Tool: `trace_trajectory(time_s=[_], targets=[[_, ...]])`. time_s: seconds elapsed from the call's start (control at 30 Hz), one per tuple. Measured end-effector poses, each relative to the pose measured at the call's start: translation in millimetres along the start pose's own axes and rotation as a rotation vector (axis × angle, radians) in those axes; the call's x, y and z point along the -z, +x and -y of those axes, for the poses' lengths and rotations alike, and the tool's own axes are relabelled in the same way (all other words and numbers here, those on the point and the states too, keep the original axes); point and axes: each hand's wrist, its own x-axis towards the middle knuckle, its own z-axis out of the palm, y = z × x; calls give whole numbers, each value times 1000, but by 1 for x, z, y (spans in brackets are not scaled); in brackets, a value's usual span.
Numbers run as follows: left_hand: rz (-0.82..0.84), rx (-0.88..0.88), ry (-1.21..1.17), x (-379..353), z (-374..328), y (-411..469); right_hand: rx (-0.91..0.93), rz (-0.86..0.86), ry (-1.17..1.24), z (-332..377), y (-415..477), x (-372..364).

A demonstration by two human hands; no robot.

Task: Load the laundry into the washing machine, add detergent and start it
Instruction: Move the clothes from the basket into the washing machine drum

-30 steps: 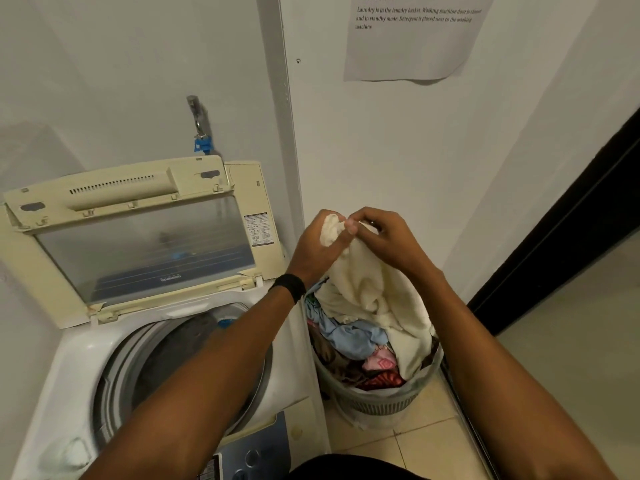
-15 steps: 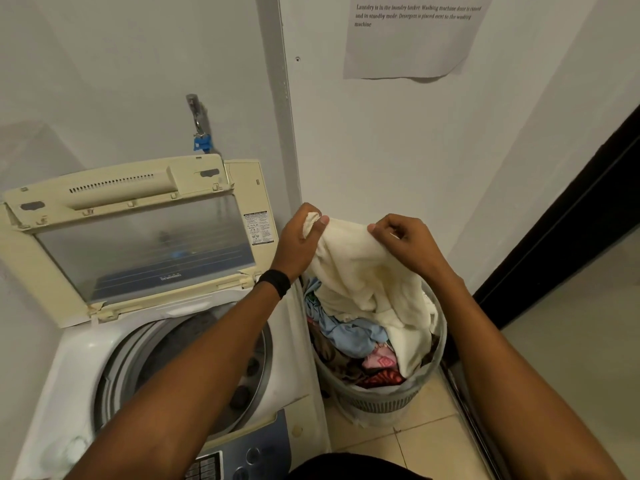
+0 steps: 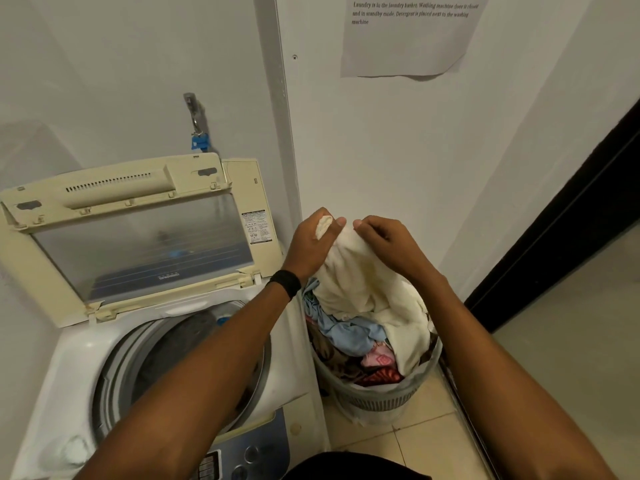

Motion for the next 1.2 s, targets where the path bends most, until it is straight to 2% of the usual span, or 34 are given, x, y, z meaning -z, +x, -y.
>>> trace_trajectory(time_s=[0.17,0.33,0.43,0.53,0.7,0.8,0.97,1.1,1.2], targets=[[-83,-18,7,18,2,7,-63,-50,-65,-7,-7,23],[-64,-22,-75,8,-7,4,56,-104,-7,13,5,18],[19,-6,-128,-3,-15,3,136,-71,-2,21,15,7],[43,14,-104,2,-10,6,106,-71,17,21,16,5],[-59,23,-2,21,-2,9,12,-14,-47,12,5,15],[-64,22,-17,28,-2,11,-22,-5,-70,9,1,25],[-101,-4,-69,24,-6,9,32,-73,8,26,6,33],[-14,-8,-134,2,-18,9,124,-10,-5,34,17,13],[-38,10,-104,-3,-18,10,107,21,80,33,16,5]])
